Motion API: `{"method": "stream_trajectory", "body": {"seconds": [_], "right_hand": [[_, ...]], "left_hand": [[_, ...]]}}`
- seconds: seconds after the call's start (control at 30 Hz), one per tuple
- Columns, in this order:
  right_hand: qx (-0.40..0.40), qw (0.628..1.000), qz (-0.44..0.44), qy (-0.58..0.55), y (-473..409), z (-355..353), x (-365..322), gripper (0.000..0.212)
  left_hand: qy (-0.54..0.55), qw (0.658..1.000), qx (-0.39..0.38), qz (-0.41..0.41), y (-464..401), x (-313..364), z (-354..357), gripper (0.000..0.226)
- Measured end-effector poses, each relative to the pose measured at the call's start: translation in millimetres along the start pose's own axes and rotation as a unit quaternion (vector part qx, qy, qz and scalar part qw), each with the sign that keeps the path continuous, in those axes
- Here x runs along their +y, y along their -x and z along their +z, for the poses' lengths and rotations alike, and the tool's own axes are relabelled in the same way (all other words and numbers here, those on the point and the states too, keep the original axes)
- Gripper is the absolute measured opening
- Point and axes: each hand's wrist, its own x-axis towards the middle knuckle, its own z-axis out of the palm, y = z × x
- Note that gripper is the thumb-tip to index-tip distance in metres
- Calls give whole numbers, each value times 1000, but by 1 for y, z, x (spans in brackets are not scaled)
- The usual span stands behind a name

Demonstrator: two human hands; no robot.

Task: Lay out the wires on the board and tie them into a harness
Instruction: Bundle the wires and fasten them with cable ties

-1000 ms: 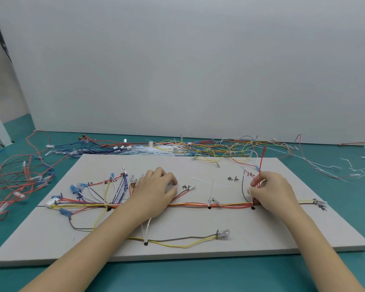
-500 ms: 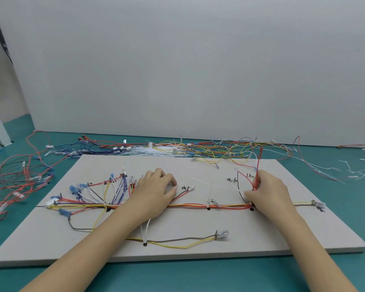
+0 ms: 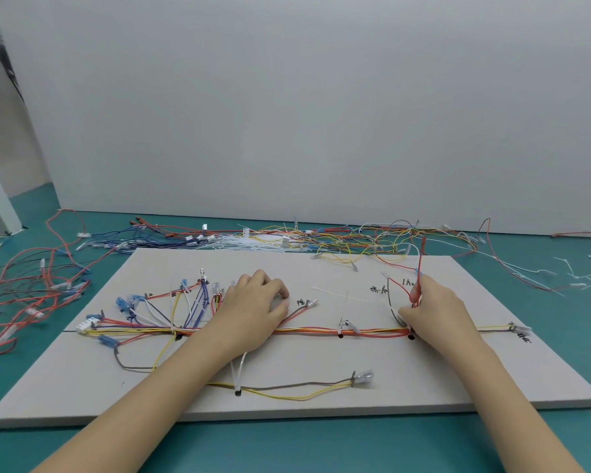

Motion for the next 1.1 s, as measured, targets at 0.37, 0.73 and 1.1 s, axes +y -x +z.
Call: {"method": "stream_trajectory", "body": {"seconds": [0.37, 0.73, 1.1], "right_hand": [[62, 995, -51, -51, 4, -9, 4, 24], [-93, 993, -23, -72, -2, -20, 19, 16], [-42, 998, 17, -42, -7, -24, 31, 25]], "left_hand": [[5, 1000, -2, 2, 0, -2, 1, 25], [29, 992, 43, 117, 7, 11, -10, 56], [133, 979, -32, 154, 14, 26, 0, 10]]}}
